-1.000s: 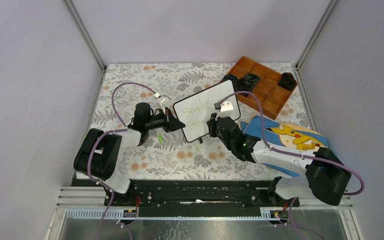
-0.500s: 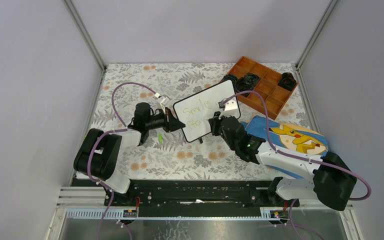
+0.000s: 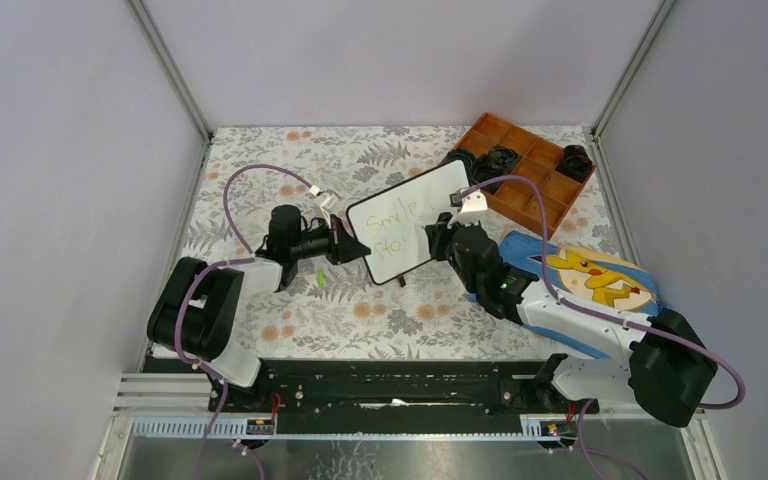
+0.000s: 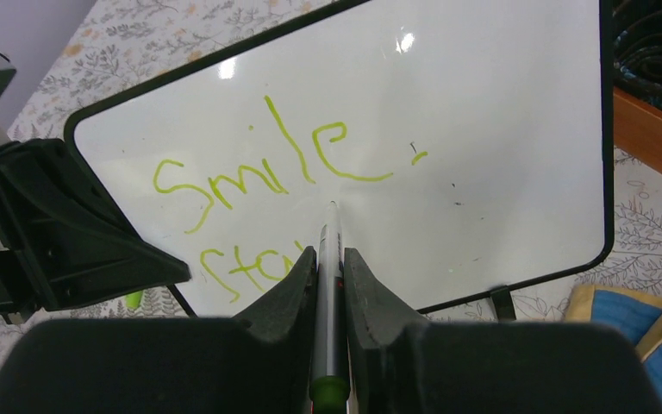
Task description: Write a sentence on the whiteboard
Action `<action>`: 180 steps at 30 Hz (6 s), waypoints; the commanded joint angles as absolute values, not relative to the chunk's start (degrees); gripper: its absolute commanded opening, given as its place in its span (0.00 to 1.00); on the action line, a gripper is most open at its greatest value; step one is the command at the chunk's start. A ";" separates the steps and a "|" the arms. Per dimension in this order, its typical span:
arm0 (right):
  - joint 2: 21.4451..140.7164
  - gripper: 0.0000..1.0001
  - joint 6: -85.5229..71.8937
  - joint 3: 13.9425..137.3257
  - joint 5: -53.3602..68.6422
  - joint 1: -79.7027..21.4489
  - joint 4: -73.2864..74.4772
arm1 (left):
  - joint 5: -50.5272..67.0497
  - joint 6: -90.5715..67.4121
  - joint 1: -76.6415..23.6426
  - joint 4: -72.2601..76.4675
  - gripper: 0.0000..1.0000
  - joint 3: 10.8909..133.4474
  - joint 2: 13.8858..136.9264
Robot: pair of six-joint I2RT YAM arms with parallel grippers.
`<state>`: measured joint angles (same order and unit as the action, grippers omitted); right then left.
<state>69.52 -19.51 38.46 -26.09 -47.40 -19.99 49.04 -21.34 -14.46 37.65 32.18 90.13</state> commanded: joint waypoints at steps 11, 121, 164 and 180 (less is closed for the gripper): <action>71.28 0.00 -18.26 39.37 -26.06 -46.80 -26.08 | 44.68 -17.84 -15.40 31.71 0.00 31.84 91.24; 70.10 0.00 -19.07 35.17 -26.49 -47.06 -32.84 | 43.42 -16.61 -16.26 28.56 0.00 32.83 91.49; 66.61 0.00 -19.86 30.98 -27.45 -47.19 -25.14 | 43.18 -16.61 -16.43 28.41 0.00 32.86 91.70; 69.90 0.00 -18.59 36.78 -29.83 -45.66 -27.83 | 43.01 -16.35 -16.67 28.21 0.00 32.87 91.52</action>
<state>68.71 -19.07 33.69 -27.94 -46.46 -24.75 47.53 -20.53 -15.42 34.74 33.34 89.76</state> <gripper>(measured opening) 0.182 0.128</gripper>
